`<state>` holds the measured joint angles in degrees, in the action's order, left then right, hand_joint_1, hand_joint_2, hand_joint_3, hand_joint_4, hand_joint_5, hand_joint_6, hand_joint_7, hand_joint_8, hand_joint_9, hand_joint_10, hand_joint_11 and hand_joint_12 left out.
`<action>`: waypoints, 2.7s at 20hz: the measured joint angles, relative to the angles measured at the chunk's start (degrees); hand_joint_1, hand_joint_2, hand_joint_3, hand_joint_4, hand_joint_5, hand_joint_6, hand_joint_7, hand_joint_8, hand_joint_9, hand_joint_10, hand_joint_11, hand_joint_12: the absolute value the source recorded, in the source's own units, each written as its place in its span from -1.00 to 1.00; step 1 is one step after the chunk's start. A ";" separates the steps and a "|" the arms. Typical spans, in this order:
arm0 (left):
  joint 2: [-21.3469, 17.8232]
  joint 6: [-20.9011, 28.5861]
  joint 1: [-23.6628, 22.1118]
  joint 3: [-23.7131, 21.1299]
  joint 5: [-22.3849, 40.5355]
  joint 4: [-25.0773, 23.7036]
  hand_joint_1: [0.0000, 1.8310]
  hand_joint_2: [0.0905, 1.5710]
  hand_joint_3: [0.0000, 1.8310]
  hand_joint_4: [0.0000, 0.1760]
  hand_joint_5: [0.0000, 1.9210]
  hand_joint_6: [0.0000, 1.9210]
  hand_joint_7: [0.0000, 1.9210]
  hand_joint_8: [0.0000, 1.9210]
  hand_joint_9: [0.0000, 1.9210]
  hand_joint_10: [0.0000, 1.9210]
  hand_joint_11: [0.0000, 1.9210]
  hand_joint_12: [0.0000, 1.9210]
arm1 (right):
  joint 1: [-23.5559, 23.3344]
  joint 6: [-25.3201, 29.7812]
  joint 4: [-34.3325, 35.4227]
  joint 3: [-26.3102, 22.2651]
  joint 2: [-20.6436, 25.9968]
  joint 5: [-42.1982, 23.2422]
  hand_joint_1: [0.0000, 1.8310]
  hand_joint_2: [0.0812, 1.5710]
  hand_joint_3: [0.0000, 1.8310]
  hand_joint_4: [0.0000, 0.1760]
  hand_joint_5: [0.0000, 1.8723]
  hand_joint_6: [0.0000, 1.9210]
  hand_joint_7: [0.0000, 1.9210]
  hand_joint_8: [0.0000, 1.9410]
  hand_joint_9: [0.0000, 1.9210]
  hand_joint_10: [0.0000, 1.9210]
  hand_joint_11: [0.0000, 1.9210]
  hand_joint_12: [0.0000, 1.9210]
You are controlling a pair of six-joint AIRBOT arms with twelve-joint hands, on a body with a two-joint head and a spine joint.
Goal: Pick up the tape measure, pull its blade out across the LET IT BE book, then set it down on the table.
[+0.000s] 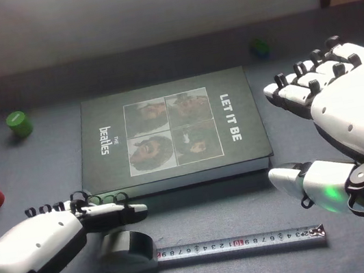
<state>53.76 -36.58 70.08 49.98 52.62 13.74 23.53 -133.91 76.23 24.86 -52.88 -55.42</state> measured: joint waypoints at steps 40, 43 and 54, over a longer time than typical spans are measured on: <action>-8.28 -2.16 -23.93 -2.89 -21.09 0.33 0.50 0.40 -1.00 -1.00 -0.06 -0.06 -0.04 0.12 -0.02 0.31 -0.08 0.18 | -16.57 -13.94 13.14 6.23 -6.01 1.70 -0.80 0.52 -1.00 -1.00 -0.75 -1.00 -0.73 -1.00 -0.77 -1.00 -1.00 -0.24; -9.35 0.15 -29.44 0.09 -25.07 -1.77 0.50 0.39 -1.00 -1.00 -0.04 -0.09 -0.03 0.11 -0.01 0.30 -0.09 0.18 | -19.28 -20.24 19.89 9.81 -10.05 1.92 -0.76 0.53 -1.00 -1.00 -0.75 -1.00 -0.73 -1.00 -0.77 -1.00 -1.00 -0.24; -9.57 15.72 -36.46 10.43 -33.75 -18.08 0.51 0.38 -1.00 -1.00 -0.04 -0.09 0.02 0.02 0.00 0.29 -0.06 0.16 | -24.48 -26.80 28.79 20.61 -19.76 3.37 -0.09 0.36 -1.00 -1.00 -0.51 -0.99 -0.49 -0.99 -0.57 -0.99 -0.81 -0.01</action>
<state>44.18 -20.86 33.63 60.40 18.87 -4.34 -0.95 -160.70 105.01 45.47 -72.64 -52.05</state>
